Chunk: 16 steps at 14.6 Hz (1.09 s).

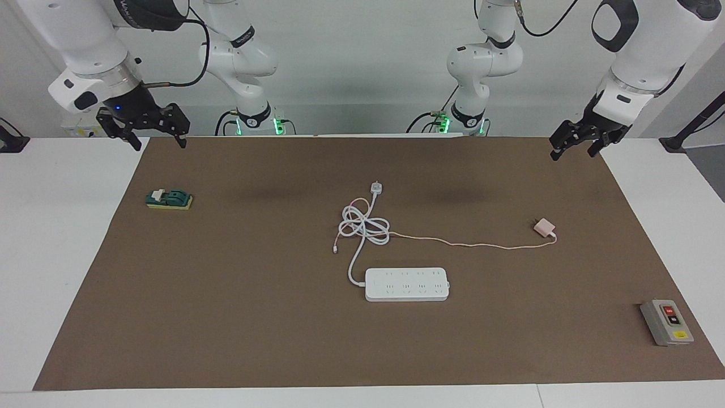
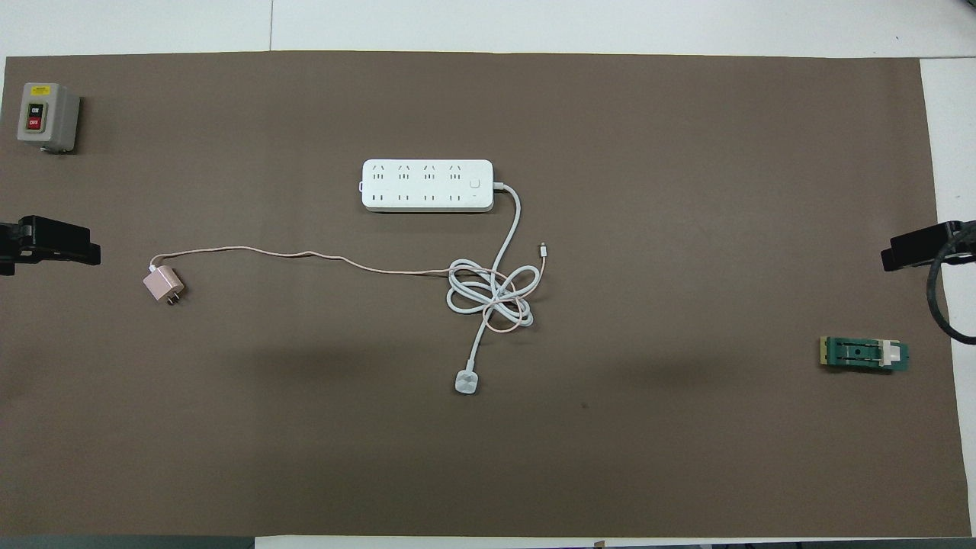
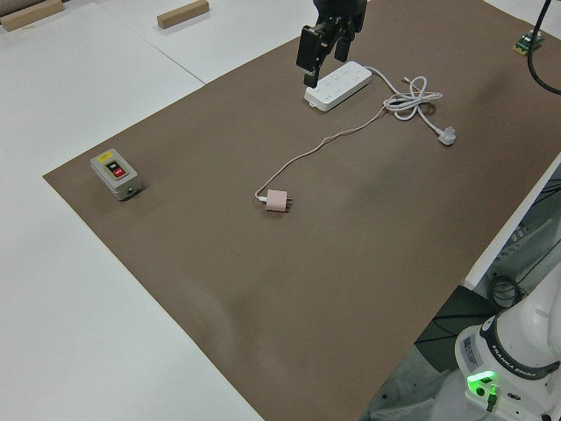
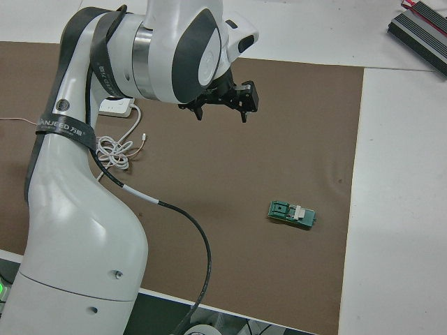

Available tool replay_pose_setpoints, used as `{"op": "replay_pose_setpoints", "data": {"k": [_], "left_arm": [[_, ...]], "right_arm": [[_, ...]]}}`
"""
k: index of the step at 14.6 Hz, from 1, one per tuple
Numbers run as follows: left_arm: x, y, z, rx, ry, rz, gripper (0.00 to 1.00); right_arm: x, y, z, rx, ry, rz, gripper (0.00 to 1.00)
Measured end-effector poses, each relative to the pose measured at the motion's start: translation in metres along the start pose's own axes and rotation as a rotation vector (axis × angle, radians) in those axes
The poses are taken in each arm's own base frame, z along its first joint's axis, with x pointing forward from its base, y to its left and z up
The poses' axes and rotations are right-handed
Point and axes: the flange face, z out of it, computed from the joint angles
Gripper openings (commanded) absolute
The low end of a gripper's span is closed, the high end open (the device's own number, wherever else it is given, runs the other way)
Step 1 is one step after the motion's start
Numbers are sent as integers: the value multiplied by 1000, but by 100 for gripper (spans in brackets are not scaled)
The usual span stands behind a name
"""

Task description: Unplug charger and place it aside

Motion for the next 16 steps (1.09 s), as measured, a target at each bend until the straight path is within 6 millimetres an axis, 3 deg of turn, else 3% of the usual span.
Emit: {"op": "replay_pose_setpoints", "data": {"k": [16], "left_arm": [[-4,10,10,9,-48,91,100]], "right_arm": [[0,-3,2,-1,-4,-4,100]]}}
